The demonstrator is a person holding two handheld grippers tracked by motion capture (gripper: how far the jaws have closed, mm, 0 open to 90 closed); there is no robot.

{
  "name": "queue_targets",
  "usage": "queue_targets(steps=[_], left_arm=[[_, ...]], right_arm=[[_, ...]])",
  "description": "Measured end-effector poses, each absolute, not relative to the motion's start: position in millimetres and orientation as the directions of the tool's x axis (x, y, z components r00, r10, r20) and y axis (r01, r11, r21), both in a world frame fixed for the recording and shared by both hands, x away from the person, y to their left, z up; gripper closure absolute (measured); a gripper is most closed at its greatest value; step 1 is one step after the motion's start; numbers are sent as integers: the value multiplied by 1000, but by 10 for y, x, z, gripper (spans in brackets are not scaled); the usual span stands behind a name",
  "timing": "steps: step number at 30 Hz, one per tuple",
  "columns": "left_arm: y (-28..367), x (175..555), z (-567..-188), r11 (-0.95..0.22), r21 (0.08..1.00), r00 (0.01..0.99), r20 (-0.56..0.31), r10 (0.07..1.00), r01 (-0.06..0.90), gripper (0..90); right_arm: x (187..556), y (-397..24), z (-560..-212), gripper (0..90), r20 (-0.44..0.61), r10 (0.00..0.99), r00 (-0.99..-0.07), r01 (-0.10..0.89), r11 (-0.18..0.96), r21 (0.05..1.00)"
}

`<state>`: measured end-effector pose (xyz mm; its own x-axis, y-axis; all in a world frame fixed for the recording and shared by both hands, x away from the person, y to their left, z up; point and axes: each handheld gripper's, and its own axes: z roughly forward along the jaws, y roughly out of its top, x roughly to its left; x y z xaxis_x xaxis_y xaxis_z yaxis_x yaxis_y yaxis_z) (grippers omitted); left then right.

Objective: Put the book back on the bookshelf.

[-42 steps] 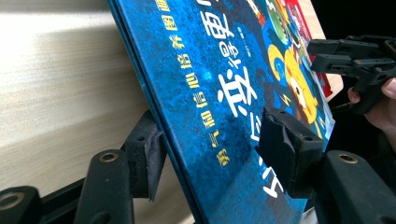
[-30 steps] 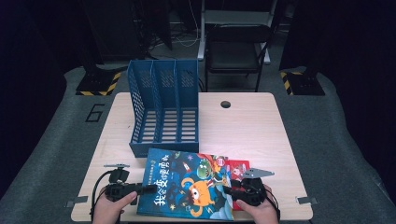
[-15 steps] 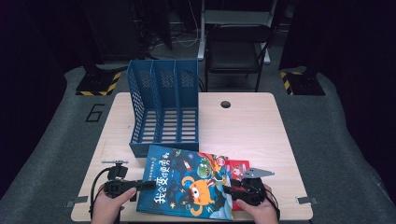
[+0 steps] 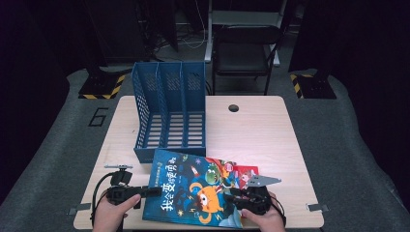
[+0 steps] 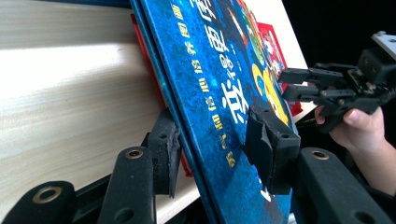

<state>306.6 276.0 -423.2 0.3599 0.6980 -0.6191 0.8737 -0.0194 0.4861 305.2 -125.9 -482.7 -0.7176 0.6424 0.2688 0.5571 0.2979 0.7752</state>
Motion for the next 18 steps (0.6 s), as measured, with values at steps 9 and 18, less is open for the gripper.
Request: queue_targets(steps=[9,18], left_arm=[[2751,3092,-4272,9,467,329,-636,698,884,606],[2755,3090,-4254,8,473,338,-640,690,881,615]], right_arm=[[3041,-1217,-4820,679,229,648,-726,529,313,789],[3109,-1377,-4841,686,250,740,-624,606,258,752]])
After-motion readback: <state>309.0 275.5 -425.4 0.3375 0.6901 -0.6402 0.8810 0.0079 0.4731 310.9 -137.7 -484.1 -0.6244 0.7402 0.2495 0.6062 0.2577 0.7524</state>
